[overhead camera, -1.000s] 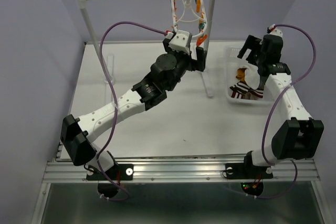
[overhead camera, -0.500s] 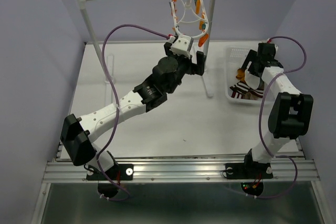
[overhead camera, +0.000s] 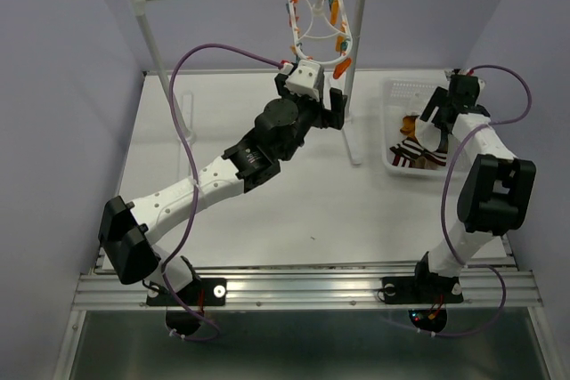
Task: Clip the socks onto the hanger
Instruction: Clamp the sock onto the hanger.
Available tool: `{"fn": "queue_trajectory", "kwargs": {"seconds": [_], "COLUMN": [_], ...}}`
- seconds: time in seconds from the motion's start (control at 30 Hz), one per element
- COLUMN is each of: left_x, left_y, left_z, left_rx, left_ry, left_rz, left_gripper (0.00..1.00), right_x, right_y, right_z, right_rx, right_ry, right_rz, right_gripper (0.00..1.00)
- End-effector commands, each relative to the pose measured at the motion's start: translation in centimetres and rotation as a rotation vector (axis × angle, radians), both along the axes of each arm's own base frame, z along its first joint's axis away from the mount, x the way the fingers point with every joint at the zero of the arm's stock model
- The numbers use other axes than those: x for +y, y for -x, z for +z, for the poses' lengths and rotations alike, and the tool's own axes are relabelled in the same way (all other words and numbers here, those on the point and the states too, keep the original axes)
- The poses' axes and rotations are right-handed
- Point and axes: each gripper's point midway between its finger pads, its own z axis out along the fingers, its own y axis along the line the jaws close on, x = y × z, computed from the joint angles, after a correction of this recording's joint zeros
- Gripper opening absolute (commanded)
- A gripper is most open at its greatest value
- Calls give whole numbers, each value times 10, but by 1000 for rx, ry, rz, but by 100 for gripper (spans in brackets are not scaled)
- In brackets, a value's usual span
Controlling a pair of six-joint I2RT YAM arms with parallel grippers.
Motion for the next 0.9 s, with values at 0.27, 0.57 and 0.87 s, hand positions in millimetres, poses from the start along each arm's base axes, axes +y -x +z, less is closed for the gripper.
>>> {"fn": "queue_trajectory", "kwargs": {"seconds": [0.27, 0.57, 0.87], "left_x": [-6, -4, -8], "left_y": [8, 10, 8], "left_z": [21, 22, 19], "left_rx": [-32, -24, -17], "left_ry": [93, 109, 110], "left_rz": [-49, -46, -53], "left_gripper": [99, 99, 99], "right_x": [-27, -45, -57], "right_y": [-30, -51, -17], "right_z": [19, 2, 29], "right_rx": [-153, -222, -413], "right_ry": [-130, -158, -141], "right_rz": [-52, -215, -391], "right_gripper": [84, 70, 63]}}
